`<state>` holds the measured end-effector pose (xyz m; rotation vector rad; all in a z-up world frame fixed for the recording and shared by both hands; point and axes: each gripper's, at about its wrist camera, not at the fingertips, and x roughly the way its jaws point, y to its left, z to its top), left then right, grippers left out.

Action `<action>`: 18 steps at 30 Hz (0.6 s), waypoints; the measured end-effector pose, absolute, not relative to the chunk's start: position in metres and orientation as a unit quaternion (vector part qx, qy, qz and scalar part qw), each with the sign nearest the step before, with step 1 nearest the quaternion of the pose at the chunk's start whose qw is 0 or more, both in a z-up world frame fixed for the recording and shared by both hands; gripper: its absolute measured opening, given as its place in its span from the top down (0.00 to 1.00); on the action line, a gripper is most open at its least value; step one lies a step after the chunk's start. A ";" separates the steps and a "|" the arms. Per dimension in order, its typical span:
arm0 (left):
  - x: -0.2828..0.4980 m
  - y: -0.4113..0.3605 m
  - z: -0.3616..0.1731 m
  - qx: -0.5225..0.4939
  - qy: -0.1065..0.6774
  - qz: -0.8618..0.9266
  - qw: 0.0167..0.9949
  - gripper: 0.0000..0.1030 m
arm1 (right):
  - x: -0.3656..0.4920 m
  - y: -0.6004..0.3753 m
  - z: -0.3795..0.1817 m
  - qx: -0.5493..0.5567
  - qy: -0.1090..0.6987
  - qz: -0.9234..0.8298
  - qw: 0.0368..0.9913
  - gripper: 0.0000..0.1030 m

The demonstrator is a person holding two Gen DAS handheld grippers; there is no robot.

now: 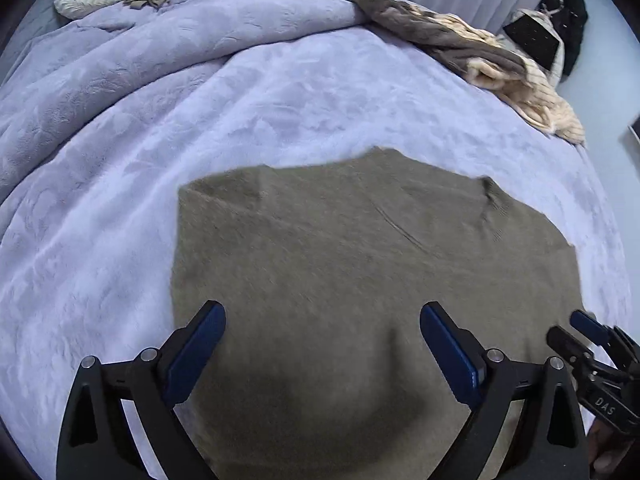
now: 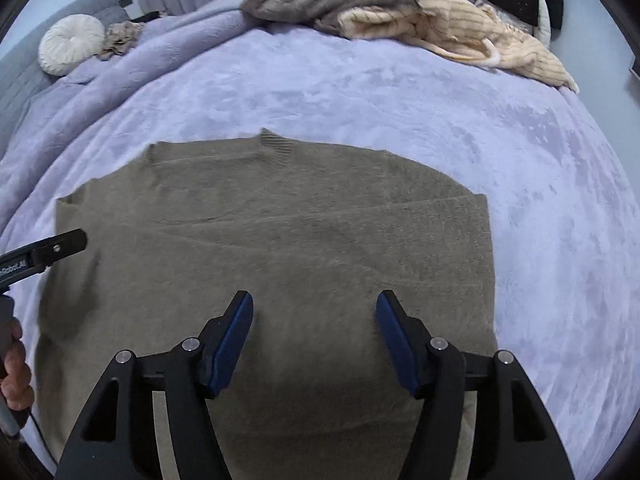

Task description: Fold small clothes

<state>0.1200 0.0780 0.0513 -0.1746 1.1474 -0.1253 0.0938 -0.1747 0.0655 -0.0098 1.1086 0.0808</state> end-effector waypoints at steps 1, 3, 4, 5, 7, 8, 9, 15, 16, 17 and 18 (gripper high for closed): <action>0.109 0.067 0.047 -0.067 0.549 -0.070 0.830 0.05 | 0.084 -0.169 0.066 -0.011 0.524 0.045 0.850 0.34; 0.094 0.049 0.034 -0.025 0.557 -0.070 0.828 0.05 | 0.068 -0.153 0.055 -0.029 0.529 0.051 0.847 0.34; 0.086 0.043 0.027 -0.001 0.557 -0.059 0.829 0.05 | 0.063 -0.149 0.047 -0.036 0.534 0.052 0.843 0.34; 0.080 0.039 0.024 0.017 0.552 -0.051 0.832 0.05 | 0.059 -0.145 0.039 -0.044 0.540 0.047 0.839 0.34; 0.062 0.039 0.027 0.027 0.545 -0.042 0.837 0.05 | 0.046 -0.140 0.035 -0.065 0.524 0.036 0.849 0.34; 0.052 0.041 0.031 0.017 0.543 -0.041 0.838 0.05 | 0.039 -0.139 0.039 -0.075 0.516 0.031 0.852 0.34; 0.041 0.043 0.035 0.002 0.539 -0.052 0.841 0.05 | 0.029 -0.138 0.045 -0.077 0.509 0.029 0.857 0.34; -0.010 0.033 0.014 0.043 0.546 -0.057 0.835 0.04 | -0.024 -0.131 0.027 -0.059 0.527 0.064 0.846 0.26; -0.020 0.035 0.016 0.043 0.541 -0.057 0.838 0.04 | -0.034 -0.131 0.025 -0.068 0.522 0.063 0.848 0.26; -0.031 0.036 0.017 0.043 0.538 -0.059 0.840 0.04 | -0.046 -0.131 0.025 -0.075 0.510 0.064 0.854 0.25; -0.042 0.037 0.018 0.046 0.536 -0.060 0.841 0.04 | -0.061 -0.132 0.027 -0.080 0.502 0.069 0.858 0.24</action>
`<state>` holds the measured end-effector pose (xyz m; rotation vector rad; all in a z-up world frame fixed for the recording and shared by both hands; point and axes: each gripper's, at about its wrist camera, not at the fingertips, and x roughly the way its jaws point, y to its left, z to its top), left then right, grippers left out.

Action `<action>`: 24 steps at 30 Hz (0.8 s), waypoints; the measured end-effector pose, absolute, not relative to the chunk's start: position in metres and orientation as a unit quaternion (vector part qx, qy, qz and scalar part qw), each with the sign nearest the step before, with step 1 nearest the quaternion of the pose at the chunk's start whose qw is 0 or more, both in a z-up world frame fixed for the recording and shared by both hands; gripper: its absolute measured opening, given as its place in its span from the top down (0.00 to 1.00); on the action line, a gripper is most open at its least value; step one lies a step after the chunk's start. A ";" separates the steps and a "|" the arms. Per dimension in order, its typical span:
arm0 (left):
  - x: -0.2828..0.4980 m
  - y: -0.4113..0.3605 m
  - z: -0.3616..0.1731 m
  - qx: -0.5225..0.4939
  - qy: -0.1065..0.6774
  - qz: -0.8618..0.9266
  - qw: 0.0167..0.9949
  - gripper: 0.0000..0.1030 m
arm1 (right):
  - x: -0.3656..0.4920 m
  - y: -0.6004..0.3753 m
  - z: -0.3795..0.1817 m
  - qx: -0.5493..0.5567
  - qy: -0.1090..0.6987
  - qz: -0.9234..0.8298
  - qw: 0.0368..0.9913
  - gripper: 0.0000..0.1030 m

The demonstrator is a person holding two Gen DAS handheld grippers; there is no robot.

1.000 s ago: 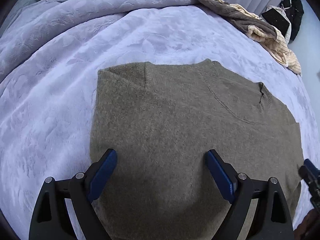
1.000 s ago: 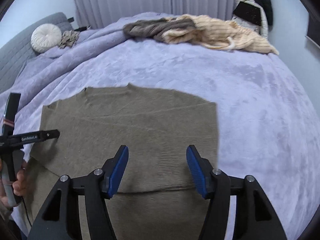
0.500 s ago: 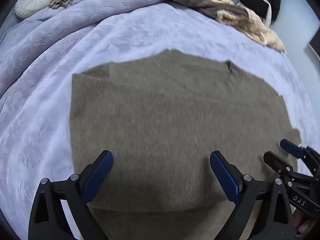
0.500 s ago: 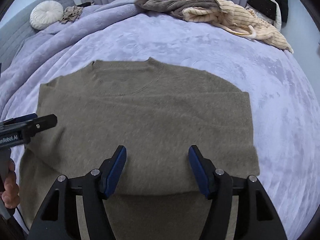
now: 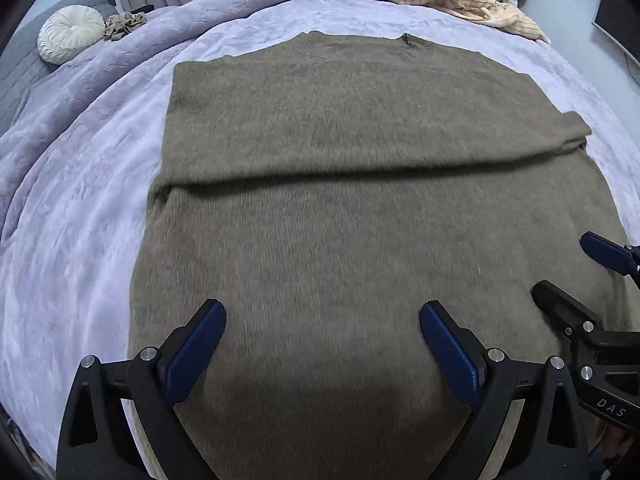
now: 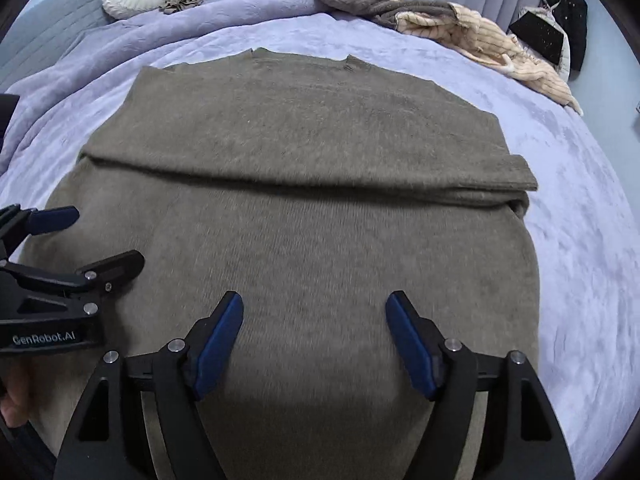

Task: Fold small clothes
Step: 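Grasp the sweater hem with both grippers and lift it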

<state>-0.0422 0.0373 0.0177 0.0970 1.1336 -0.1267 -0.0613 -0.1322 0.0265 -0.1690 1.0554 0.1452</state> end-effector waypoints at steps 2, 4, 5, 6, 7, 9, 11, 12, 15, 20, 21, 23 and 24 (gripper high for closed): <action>-0.063 0.039 0.018 0.056 0.532 -0.061 0.843 0.04 | -0.086 -0.137 0.028 -0.084 0.497 0.078 0.860 0.23; -0.084 0.042 0.020 0.057 0.527 -0.062 0.845 0.04 | -0.111 -0.144 0.028 -0.085 0.491 0.086 0.863 0.22; -0.094 0.044 0.020 0.054 0.527 -0.064 0.846 0.04 | -0.122 -0.148 0.028 -0.082 0.489 0.089 0.864 0.22; -0.102 0.046 0.020 0.049 0.528 -0.064 0.846 0.04 | -0.133 -0.153 0.028 -0.075 0.488 0.092 0.864 0.22; -0.109 0.050 0.020 0.042 0.529 -0.064 0.845 0.04 | -0.142 -0.156 0.028 -0.070 0.488 0.094 0.865 0.22; -0.126 0.055 0.020 0.030 0.531 -0.065 0.845 0.04 | -0.158 -0.161 0.028 -0.072 0.483 0.098 0.867 0.21; -0.139 0.058 0.020 0.022 0.534 -0.065 0.843 0.04 | -0.172 -0.162 0.027 -0.078 0.485 0.095 0.866 0.21; -0.144 0.060 0.019 0.019 0.536 -0.065 0.841 0.04 | -0.180 -0.164 0.026 -0.076 0.488 0.095 0.865 0.21; -0.163 0.064 0.018 0.010 0.553 -0.072 0.830 0.02 | -0.202 -0.165 0.027 -0.095 0.489 0.100 0.861 0.21; -0.193 0.110 0.039 -0.030 0.539 -0.057 0.840 0.03 | -0.236 -0.183 0.048 -0.113 0.493 0.112 0.855 0.20; -0.195 0.123 0.036 -0.045 0.543 -0.051 0.837 0.03 | -0.243 -0.199 0.057 -0.096 0.478 0.095 0.868 0.20; -0.196 0.149 0.017 -0.108 0.568 -0.071 0.813 0.03 | -0.249 -0.228 0.064 -0.054 0.471 0.072 0.878 0.20; -0.198 0.156 0.008 -0.132 0.578 -0.079 0.802 0.03 | -0.250 -0.243 0.062 -0.026 0.477 0.072 0.876 0.20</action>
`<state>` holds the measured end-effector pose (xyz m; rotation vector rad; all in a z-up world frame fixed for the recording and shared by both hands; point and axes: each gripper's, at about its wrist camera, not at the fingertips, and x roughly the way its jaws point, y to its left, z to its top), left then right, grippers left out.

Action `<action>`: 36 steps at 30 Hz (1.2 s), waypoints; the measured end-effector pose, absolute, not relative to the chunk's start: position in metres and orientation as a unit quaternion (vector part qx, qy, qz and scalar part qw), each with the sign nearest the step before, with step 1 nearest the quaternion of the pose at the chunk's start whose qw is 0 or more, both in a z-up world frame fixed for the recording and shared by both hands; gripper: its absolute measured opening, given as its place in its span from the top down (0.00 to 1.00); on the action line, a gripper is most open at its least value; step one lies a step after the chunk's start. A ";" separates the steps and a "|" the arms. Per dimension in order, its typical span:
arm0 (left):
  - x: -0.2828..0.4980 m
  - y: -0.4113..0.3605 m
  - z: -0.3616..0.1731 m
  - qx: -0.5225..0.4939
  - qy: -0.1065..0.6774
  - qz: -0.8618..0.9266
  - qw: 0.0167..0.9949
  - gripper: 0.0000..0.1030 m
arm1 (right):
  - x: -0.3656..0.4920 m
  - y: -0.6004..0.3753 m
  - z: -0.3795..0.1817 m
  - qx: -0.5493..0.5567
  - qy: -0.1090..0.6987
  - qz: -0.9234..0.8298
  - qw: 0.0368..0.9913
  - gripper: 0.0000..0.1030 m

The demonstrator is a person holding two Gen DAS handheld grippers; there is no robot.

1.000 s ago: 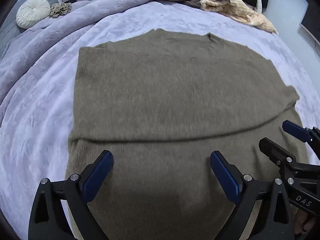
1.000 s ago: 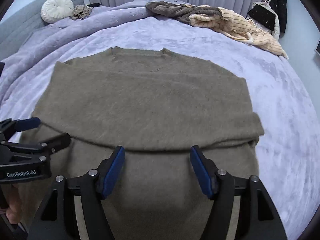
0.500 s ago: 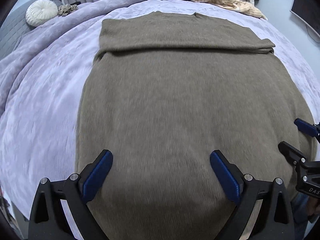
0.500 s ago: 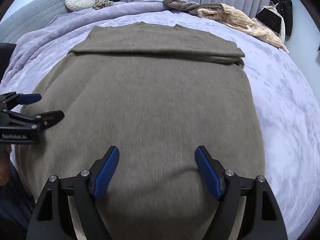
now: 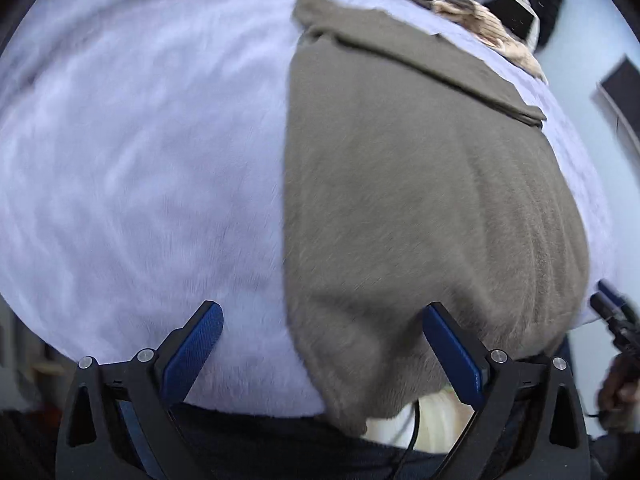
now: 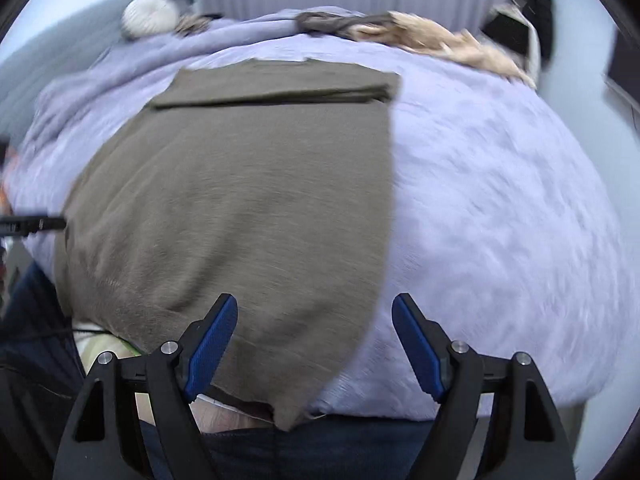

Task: Fold small clothes
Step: 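Grasp the sweater hem with both grippers and lift it, then fold the hem up toward the collar with both grippers and lower it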

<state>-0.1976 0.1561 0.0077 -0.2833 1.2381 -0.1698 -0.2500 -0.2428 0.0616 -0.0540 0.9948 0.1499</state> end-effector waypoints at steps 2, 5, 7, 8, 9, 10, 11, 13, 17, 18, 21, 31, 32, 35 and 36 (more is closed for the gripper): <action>-0.201 0.158 -0.003 -0.143 0.581 -0.101 0.795 0.03 | -0.246 -0.265 0.045 0.020 0.505 0.084 0.859 0.20; -0.200 0.147 -0.003 -0.139 0.584 -0.132 0.788 0.03 | -0.245 -0.269 0.025 0.049 0.522 0.115 0.844 0.23; -0.199 0.135 -0.006 -0.123 0.593 -0.140 0.784 0.03 | -0.246 -0.257 0.019 0.031 0.517 0.136 0.845 0.23; -0.198 0.127 -0.007 -0.110 0.596 -0.143 0.783 0.03 | -0.247 -0.250 0.016 0.020 0.511 0.145 0.847 0.23; -0.197 0.120 -0.007 -0.100 0.597 -0.151 0.782 0.03 | -0.245 -0.245 0.013 0.013 0.508 0.148 0.848 0.24; -0.196 0.113 -0.005 -0.092 0.597 -0.156 0.782 0.03 | -0.243 -0.241 0.011 0.011 0.509 0.147 0.848 0.25; -0.195 0.107 -0.003 -0.087 0.595 -0.164 0.782 0.09 | -0.241 -0.240 0.012 0.012 0.507 0.147 0.849 0.30; -0.199 0.095 0.004 -0.080 0.588 -0.184 0.784 0.42 | -0.241 -0.240 0.015 0.029 0.502 0.158 0.850 0.47; -0.197 0.091 0.007 -0.092 0.589 -0.194 0.780 0.80 | -0.244 -0.246 0.015 0.058 0.505 0.190 0.840 0.81; -0.197 0.091 0.008 -0.098 0.586 -0.193 0.781 0.81 | -0.245 -0.247 0.015 0.064 0.505 0.197 0.838 0.84; -0.200 0.095 0.016 -0.107 0.569 -0.199 0.790 0.85 | -0.247 -0.248 0.016 0.080 0.500 0.207 0.837 0.89; -0.201 0.131 0.079 -0.187 0.479 -0.211 0.832 0.86 | -0.249 -0.278 0.075 0.197 0.415 0.259 0.850 0.90; -0.201 0.142 0.086 -0.196 0.470 -0.211 0.834 0.86 | -0.246 -0.281 0.081 0.208 0.405 0.262 0.851 0.90; -0.190 0.154 0.106 -0.218 0.444 -0.202 0.845 0.86 | -0.236 -0.284 0.102 0.230 0.378 0.267 0.856 0.90; -0.183 0.157 0.112 -0.225 0.437 -0.197 0.848 0.86 | -0.230 -0.285 0.108 0.236 0.370 0.266 0.858 0.90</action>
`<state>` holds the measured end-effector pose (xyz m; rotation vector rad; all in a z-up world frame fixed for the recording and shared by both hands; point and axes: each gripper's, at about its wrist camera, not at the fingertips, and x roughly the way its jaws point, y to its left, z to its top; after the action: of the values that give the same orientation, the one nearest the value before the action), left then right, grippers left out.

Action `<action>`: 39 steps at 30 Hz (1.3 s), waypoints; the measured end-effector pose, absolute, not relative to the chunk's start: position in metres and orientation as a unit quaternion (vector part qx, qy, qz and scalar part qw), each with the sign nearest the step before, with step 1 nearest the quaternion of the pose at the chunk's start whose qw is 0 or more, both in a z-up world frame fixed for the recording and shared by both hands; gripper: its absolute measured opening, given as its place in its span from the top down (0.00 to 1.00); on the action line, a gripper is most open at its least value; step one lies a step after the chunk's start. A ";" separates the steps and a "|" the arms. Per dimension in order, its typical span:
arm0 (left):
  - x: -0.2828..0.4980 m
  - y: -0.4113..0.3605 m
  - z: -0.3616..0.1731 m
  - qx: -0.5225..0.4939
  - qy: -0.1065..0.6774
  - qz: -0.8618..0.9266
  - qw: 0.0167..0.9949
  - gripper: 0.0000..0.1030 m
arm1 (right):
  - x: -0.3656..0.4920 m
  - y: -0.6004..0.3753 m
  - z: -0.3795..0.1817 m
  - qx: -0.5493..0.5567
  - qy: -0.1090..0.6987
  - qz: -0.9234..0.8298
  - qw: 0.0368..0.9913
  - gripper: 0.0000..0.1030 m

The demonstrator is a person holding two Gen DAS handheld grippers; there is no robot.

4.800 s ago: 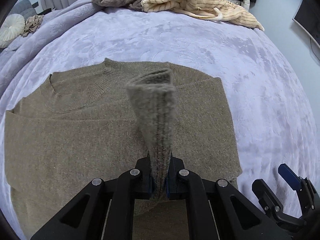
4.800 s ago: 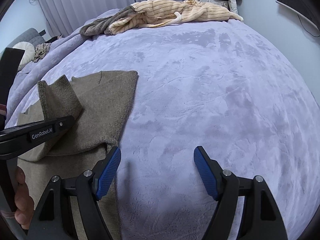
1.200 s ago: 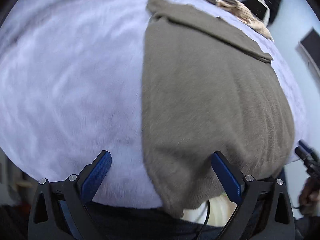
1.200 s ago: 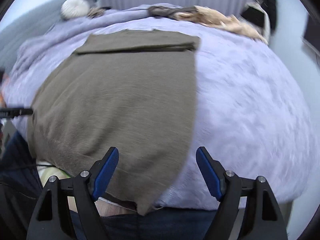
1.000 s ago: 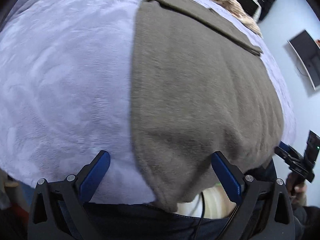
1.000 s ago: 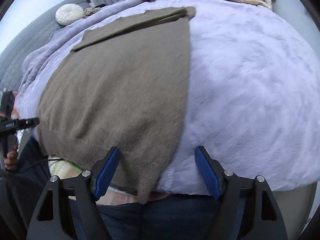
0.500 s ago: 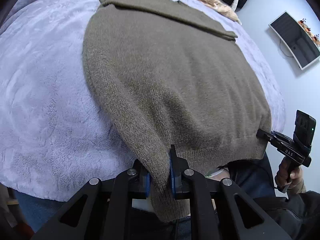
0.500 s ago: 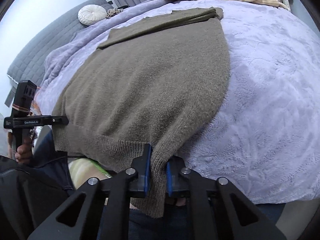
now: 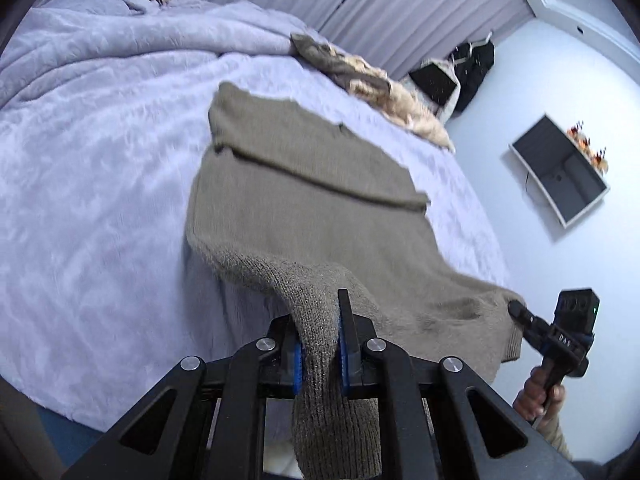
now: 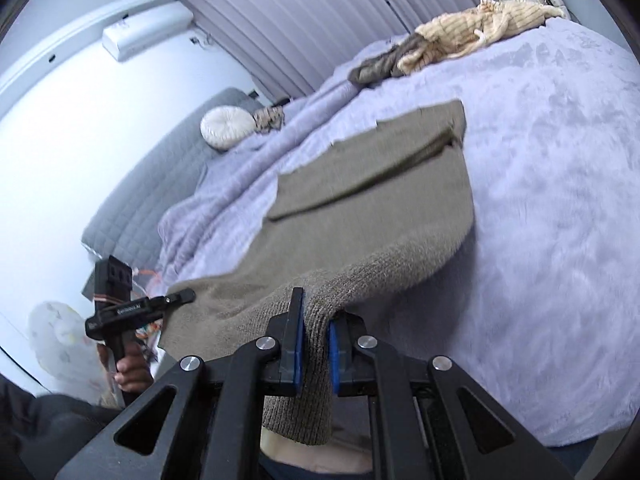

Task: Fold small clothes
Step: 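Fold the hem up toward the collar with both grippers and lower it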

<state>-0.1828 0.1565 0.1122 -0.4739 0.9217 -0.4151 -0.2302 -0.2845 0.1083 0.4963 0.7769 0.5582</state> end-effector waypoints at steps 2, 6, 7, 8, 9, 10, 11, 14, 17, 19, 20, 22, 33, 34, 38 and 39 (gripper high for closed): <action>-0.168 0.161 0.122 -0.234 0.428 -0.190 0.852 0.86 | -0.219 -0.286 0.118 0.246 0.359 0.261 0.862 0.90; -0.142 0.158 0.134 -0.225 0.422 -0.169 0.861 0.86 | -0.192 -0.287 0.137 0.242 0.349 0.248 0.871 0.90; -0.134 0.155 0.135 -0.223 0.422 -0.164 0.863 0.86 | -0.184 -0.285 0.139 0.236 0.349 0.242 0.874 0.90; -0.127 0.154 0.136 -0.219 0.422 -0.159 0.865 0.86 | -0.177 -0.283 0.141 0.231 0.349 0.237 0.877 0.90; -0.119 0.152 0.137 -0.216 0.423 -0.156 0.866 0.86 | -0.170 -0.282 0.144 0.228 0.349 0.232 0.879 0.90; -0.114 0.150 0.136 -0.214 0.424 -0.153 0.867 0.86 | -0.163 -0.281 0.145 0.225 0.350 0.226 0.881 0.90; -0.107 0.148 0.137 -0.208 0.425 -0.149 0.868 0.86 | -0.157 -0.280 0.146 0.223 0.352 0.219 0.882 0.90; -0.091 0.144 0.140 -0.202 0.428 -0.143 0.869 0.86 | -0.142 -0.282 0.149 0.226 0.355 0.208 0.883 0.90; -0.077 0.143 0.142 -0.203 0.429 -0.139 0.869 0.86 | -0.128 -0.283 0.152 0.227 0.357 0.203 0.883 0.90; -0.066 0.143 0.141 -0.206 0.433 -0.135 0.867 0.86 | -0.119 -0.282 0.154 0.224 0.361 0.199 0.883 0.90; -0.061 0.142 0.140 -0.208 0.436 -0.133 0.866 0.86 | -0.115 -0.282 0.155 0.224 0.362 0.197 0.883 0.90; -0.051 0.141 0.138 -0.212 0.442 -0.129 0.862 0.86 | -0.104 -0.281 0.155 0.224 0.365 0.193 0.883 0.90; 0.006 0.133 0.138 -0.211 0.453 -0.108 0.859 0.86 | -0.042 -0.279 0.155 0.228 0.384 0.166 0.880 0.90; 0.011 0.132 0.136 -0.209 0.456 -0.106 0.858 0.86 | -0.037 -0.279 0.153 0.227 0.387 0.163 0.879 0.90; 0.035 0.128 0.127 -0.203 0.471 -0.099 0.853 0.86 | -0.015 -0.278 0.146 0.226 0.402 0.150 0.875 0.90; 0.040 0.128 0.124 -0.203 0.474 -0.097 0.851 0.86 | -0.010 -0.277 0.146 0.226 0.404 0.148 0.874 0.90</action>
<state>0.0400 0.1276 0.1238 -0.4276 0.9990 -0.2050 -0.0100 -0.2774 0.1455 0.4724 0.8447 0.3093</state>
